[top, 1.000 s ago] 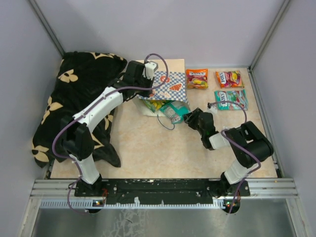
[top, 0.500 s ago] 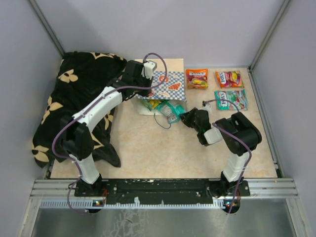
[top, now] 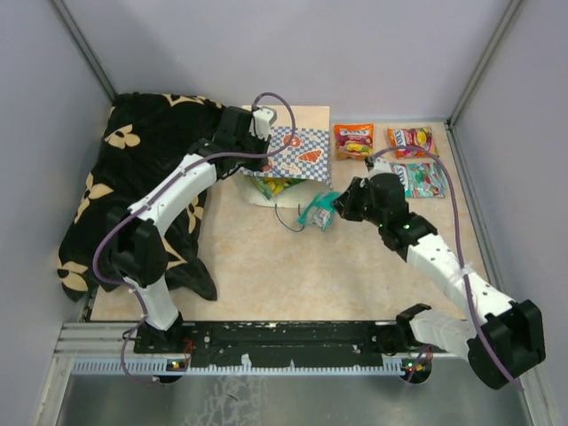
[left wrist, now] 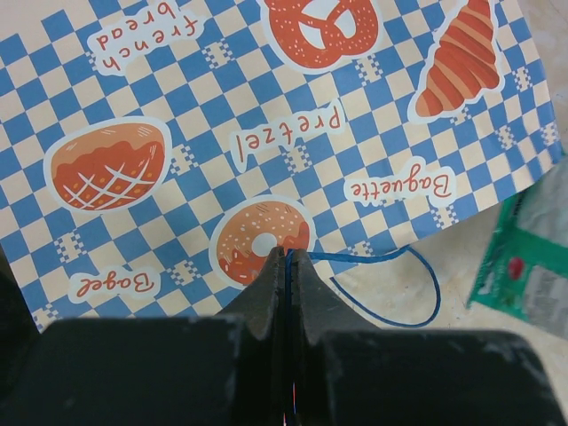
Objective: Take the snacks out of the paper bag
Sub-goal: Take out the snack from the paper bag, then place the snack at the center of the board.
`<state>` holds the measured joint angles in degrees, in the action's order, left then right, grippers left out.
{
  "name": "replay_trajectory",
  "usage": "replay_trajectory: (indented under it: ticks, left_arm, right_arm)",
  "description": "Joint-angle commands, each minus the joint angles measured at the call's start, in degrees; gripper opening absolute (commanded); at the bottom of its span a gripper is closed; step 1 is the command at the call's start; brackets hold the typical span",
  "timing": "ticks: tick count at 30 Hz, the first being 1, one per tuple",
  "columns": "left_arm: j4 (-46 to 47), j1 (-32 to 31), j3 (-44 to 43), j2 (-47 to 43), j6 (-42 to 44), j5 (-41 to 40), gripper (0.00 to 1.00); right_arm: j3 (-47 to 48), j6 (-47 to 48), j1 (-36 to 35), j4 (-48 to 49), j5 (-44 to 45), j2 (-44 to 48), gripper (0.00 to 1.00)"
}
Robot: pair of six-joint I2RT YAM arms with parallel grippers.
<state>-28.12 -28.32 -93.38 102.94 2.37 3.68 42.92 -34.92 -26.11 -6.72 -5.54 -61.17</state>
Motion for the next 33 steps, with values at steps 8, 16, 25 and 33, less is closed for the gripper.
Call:
replay_trajectory:
  ticks: [8, 16, 25, 33]
  left_arm:
    - [1.17, 2.3, 0.88, -2.12, 0.51, -1.17, 0.0]
    - [1.77, 3.19, 1.64, -2.27, -0.16, -0.06, 0.0]
    - [1.4, 3.31, 1.96, -1.33, -0.44, -1.01, 0.0]
    - [1.64, 3.62, 1.89, -0.99, -0.96, -0.31, 0.0]
  right_arm:
    - [30.79, 30.51, -0.13, -37.9, 36.41, -9.53, 0.0]
    - [26.29, 69.27, -0.19, -6.63, 41.3, -17.99, 0.0]
    - [6.88, 89.09, -3.41, 31.43, 45.38, -29.04, 0.0]
    - [-13.75, 100.85, -11.95, 59.97, 41.84, -27.51, 0.0]
